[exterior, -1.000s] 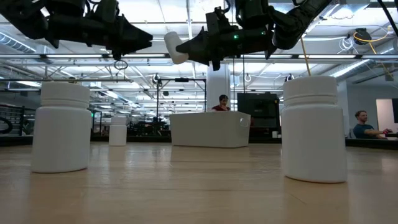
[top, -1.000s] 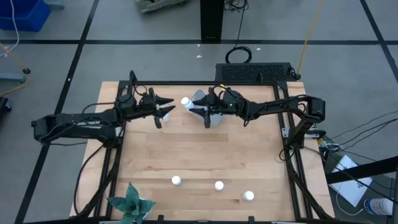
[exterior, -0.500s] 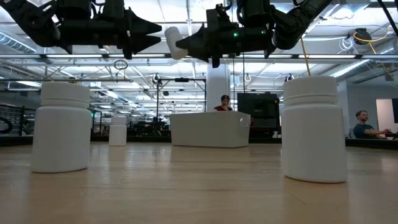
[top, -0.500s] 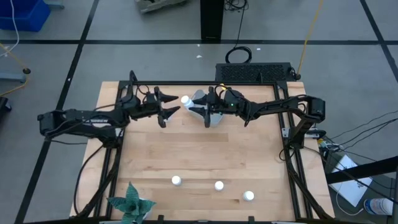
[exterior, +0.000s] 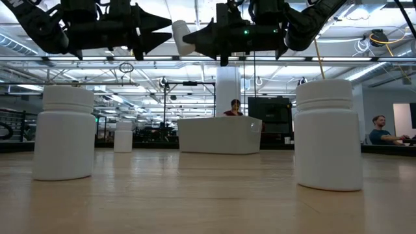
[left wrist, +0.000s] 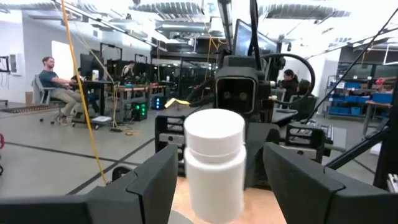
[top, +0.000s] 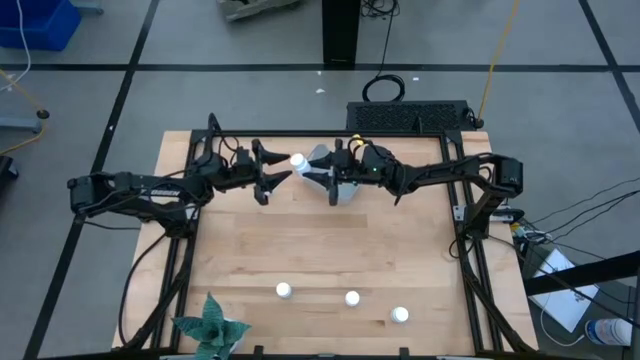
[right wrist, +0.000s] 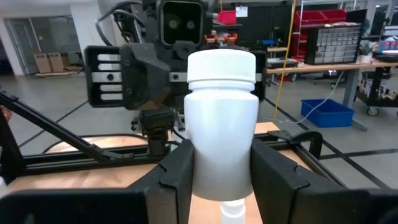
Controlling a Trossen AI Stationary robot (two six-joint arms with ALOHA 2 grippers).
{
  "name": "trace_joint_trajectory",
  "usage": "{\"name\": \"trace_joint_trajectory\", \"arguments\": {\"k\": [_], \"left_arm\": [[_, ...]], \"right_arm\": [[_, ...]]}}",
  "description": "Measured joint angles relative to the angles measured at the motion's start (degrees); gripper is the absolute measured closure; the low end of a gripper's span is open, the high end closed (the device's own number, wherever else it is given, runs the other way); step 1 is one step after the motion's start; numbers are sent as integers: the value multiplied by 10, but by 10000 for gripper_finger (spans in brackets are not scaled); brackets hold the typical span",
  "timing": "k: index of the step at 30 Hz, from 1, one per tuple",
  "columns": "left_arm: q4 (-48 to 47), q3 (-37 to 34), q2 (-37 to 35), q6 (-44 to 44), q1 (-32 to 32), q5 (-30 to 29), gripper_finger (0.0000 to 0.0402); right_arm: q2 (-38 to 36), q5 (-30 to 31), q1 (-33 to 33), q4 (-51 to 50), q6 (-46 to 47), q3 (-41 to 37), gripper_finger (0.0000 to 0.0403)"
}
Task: Pick and place pill bottles into a basket
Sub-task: Put the white pill bottle into the gray bin
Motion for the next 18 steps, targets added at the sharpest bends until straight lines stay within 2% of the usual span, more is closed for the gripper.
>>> {"name": "trace_joint_trajectory", "arguments": {"k": [11,18], "left_arm": [[4,15,9,-13,0,-1,158],[5,42,62,-19,0,1,158]], "right_arm": [[0,0,3,1,1,0,285],[0,0,3,1,1,0,285]]}}
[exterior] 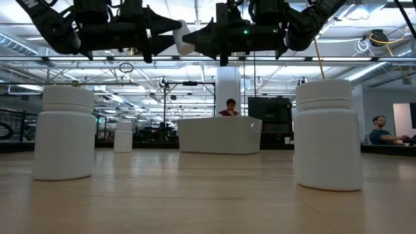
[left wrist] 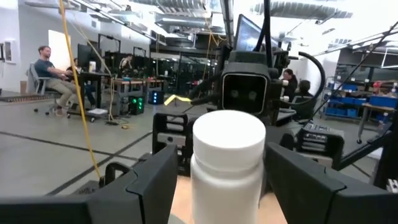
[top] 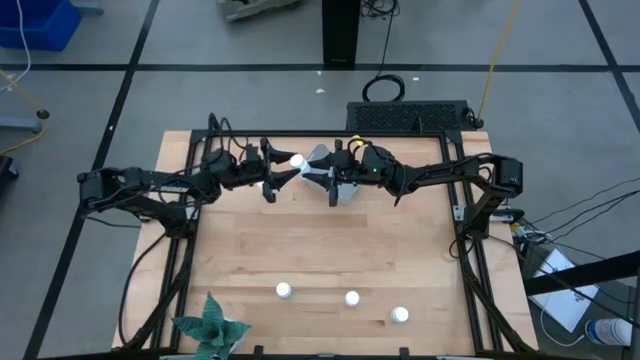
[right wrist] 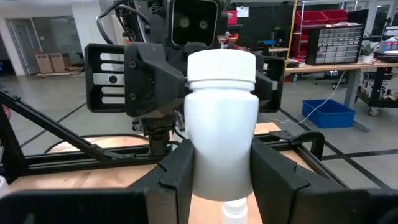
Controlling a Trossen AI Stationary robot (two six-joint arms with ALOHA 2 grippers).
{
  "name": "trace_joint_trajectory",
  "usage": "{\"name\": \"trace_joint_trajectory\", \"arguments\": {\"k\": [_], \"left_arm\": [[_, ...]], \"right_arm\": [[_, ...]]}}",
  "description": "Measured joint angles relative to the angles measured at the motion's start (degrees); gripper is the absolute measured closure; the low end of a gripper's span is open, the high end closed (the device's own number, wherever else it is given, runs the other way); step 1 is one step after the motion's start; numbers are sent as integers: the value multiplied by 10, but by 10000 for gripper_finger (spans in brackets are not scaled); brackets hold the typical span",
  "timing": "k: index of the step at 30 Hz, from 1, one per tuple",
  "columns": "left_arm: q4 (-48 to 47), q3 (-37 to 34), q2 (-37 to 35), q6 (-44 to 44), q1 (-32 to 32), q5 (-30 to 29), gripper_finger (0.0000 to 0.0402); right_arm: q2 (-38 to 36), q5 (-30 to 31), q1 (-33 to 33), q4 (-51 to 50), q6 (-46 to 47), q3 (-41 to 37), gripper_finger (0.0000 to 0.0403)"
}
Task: Pick and place pill bottles into a basket
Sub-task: Put the white pill bottle into the gray bin
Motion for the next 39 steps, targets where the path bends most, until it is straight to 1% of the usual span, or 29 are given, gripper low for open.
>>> {"name": "trace_joint_trajectory", "arguments": {"k": [5,9,21,23,25,27,28,31,39], "left_arm": [[-1,24,28,5,0,20,158],[0,33,30,11,0,32,158],[0,33,30,21,0,32,159],[0,33,30,24,0,30,169],[0,33,30,26,0,30,196],[1,33,30,31,0,32,235],[1,33,29,33,0,38,240],[1,33,29,41,2,50,240],[1,33,29,48,6,62,240]], "right_arm": [[0,-1,0,-1,0,0,285],[0,-6,0,-8,-1,0,285],[0,-14,0,-9,-4,0,285],[0,-13,0,-9,-4,0,285],[0,-13,0,-9,-4,0,285],[0,-13,0,-11,-7,0,286],[0,-13,0,-11,-7,0,286],[0,-12,0,-11,-8,0,288],[0,-13,0,-12,-4,0,288]]}}
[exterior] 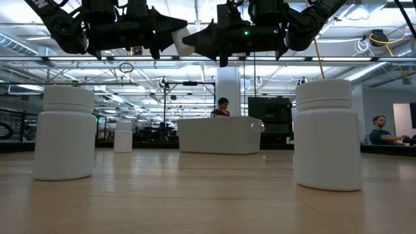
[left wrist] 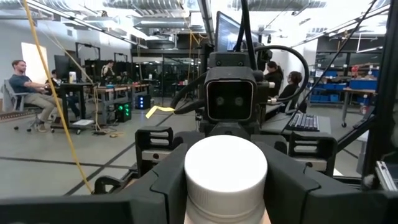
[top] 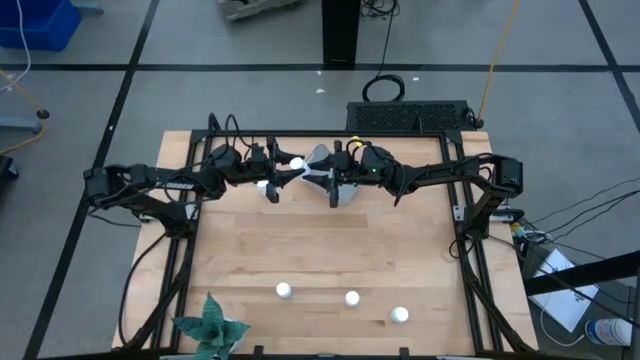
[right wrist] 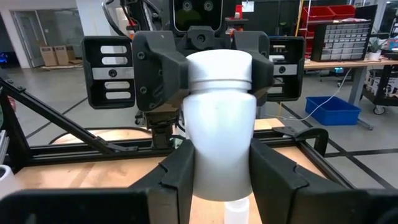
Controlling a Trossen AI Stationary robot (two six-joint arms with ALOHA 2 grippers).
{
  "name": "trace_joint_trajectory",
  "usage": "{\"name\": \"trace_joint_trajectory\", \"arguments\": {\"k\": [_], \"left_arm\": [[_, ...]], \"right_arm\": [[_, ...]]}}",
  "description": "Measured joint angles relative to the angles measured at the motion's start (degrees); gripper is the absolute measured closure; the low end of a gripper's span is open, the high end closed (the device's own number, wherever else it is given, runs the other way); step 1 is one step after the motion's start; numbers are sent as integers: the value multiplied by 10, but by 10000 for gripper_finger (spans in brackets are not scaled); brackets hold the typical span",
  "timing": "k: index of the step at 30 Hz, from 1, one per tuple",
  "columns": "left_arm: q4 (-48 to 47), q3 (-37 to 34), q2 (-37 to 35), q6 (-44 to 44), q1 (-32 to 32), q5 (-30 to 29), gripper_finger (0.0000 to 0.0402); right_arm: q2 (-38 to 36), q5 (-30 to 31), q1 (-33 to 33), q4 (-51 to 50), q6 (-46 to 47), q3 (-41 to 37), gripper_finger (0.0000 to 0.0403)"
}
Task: Pick and place pill bottles into a basket
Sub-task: Put the white pill bottle into the gray bin
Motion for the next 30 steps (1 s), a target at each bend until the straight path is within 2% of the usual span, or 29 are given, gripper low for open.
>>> {"name": "trace_joint_trajectory", "arguments": {"k": [7,14,19,22,30], "left_arm": [[-6,0,1,6,13,14,240],[-13,-1,2,-1,43,43,240],[-11,-1,1,12,59,38,240],[-5,0,-2,8,71,49,240],[-41,0,0,14,78,49,240]], "right_arm": [[0,4,0,-23,1,2,289],[0,62,0,-77,1,3,287],[-3,133,0,-132,22,2,222],[5,165,-2,-189,27,-3,206],[-8,200,0,-220,12,-1,227]]}}
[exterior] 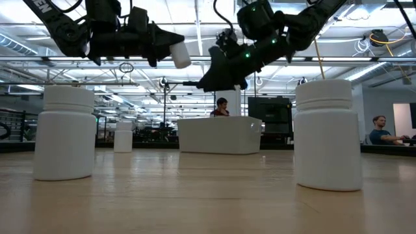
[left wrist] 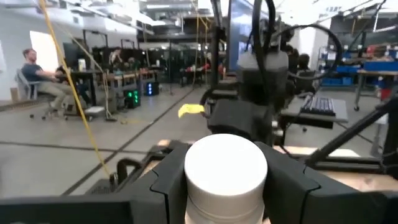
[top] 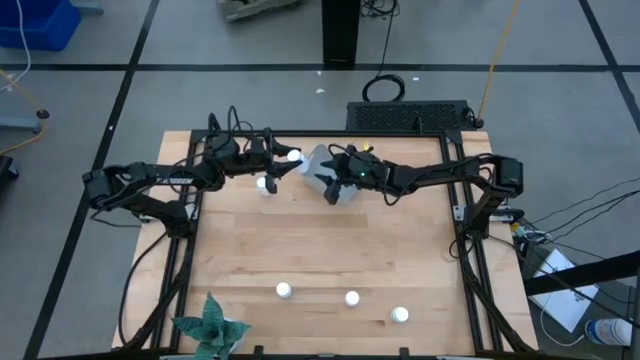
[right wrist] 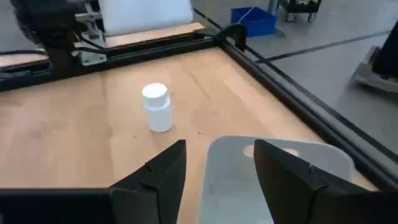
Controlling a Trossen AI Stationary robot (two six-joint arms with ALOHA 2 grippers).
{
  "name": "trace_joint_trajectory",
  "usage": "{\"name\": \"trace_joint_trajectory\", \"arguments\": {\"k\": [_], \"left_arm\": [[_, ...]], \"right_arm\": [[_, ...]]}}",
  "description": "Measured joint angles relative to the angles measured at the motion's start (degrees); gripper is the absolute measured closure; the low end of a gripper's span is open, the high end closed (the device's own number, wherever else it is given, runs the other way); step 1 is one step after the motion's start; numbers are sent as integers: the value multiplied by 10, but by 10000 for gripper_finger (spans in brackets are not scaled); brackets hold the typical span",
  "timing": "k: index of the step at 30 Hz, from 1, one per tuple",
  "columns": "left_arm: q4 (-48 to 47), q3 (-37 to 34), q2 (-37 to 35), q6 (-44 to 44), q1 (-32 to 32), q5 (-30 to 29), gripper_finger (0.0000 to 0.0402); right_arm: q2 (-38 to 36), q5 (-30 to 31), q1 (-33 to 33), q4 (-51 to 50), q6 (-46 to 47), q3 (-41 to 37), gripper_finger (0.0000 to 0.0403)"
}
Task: Pick and place pill bottles into a basket
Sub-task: Put the white pill bottle into the gray bin
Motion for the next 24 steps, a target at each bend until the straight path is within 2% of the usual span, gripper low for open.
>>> {"name": "trace_joint_trajectory", "arguments": {"k": [6,12,17,24], "left_arm": [[-26,0,0,11,1,-24,240],[-22,0,18,18,1,-40,240],[-22,33,92,9,4,-48,240],[-26,122,196,-10,3,-9,240]], "right_arm": [[-77,59,-7,3,-42,0,250],[-163,56,-13,5,-68,1,257],[-198,54,-9,3,-70,1,258],[-202,53,-3,-23,-69,1,259]]}}
